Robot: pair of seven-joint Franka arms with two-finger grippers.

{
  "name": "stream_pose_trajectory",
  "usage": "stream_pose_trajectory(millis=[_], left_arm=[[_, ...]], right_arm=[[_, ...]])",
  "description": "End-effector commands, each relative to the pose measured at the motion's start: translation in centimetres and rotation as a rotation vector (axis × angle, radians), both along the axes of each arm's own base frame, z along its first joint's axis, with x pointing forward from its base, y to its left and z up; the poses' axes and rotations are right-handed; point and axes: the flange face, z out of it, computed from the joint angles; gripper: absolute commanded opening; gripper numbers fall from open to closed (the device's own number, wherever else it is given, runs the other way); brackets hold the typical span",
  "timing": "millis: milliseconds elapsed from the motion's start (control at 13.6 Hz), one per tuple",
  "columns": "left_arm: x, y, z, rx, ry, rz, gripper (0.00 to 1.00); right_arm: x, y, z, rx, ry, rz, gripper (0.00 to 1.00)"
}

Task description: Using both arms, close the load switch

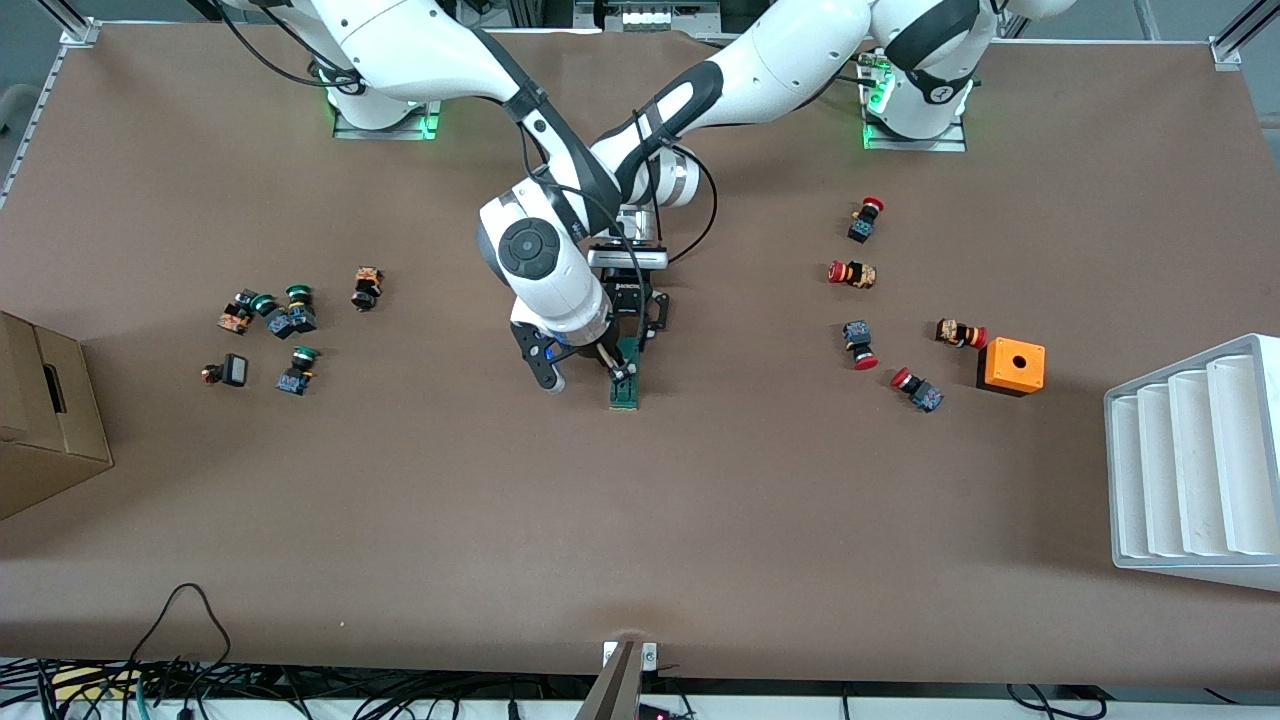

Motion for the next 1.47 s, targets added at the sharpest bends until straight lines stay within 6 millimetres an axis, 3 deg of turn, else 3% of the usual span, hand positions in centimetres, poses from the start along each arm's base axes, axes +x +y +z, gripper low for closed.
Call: stream_pose_trajectory(millis=[0, 589, 1399], left_arm=[[0.8, -1.2, -1.3, -0.040, -0.002, -0.037, 0.42], [0.9, -1.1, -1.3, -0.040, -0.002, -0.035, 0.42], [0.8, -1.1, -1.3, -0.055, -0.002, -0.029, 0.42]], right_arm=[[0.9, 0.1, -0.4, 0.008, -0.013, -0.013, 0.21], [2.4, -0.2, -0.4, 0.020, -0.025, -0.029, 0.21], [3.1, -0.9, -2.5, 0.008, -0.020, -0.032, 0.28]])
